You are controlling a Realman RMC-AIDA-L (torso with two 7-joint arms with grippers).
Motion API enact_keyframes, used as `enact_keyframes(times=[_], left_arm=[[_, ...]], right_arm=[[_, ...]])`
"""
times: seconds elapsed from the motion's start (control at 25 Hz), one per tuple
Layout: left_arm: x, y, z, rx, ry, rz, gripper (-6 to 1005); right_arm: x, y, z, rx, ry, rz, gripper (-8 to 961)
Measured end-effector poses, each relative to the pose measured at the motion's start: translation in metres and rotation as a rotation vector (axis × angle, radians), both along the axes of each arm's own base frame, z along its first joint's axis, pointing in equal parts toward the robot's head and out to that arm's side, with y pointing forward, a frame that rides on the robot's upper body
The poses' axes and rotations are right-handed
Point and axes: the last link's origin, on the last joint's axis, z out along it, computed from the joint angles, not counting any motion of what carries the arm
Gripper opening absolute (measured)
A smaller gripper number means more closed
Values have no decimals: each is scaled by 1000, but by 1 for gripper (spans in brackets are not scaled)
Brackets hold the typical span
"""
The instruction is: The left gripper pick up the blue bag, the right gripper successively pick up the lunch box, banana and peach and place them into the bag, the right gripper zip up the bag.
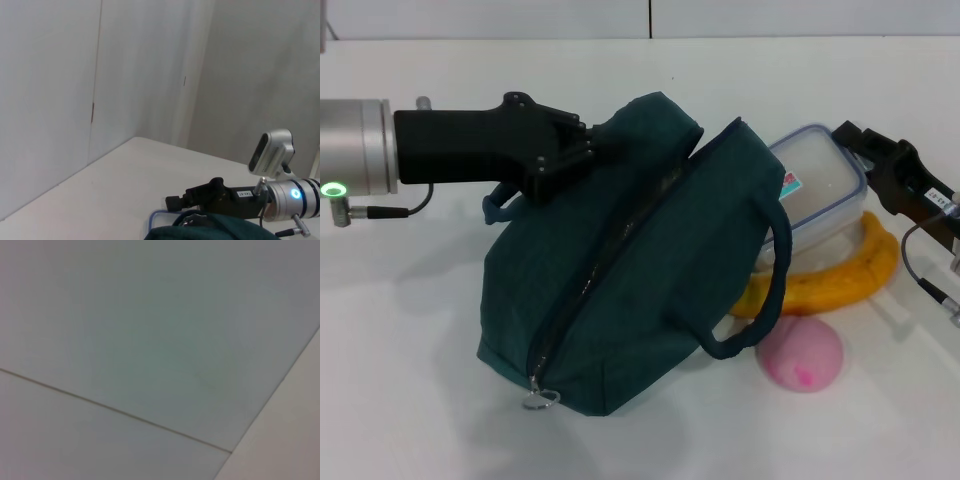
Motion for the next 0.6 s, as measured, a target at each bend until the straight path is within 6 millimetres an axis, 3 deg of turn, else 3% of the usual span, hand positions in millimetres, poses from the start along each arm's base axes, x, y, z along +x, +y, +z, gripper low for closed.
enact_keyframes(times=[0.6], left_arm=[[3, 2, 5, 35, -27, -18, 56]], right_arm=[[-2, -7, 17, 147, -104, 149, 188]])
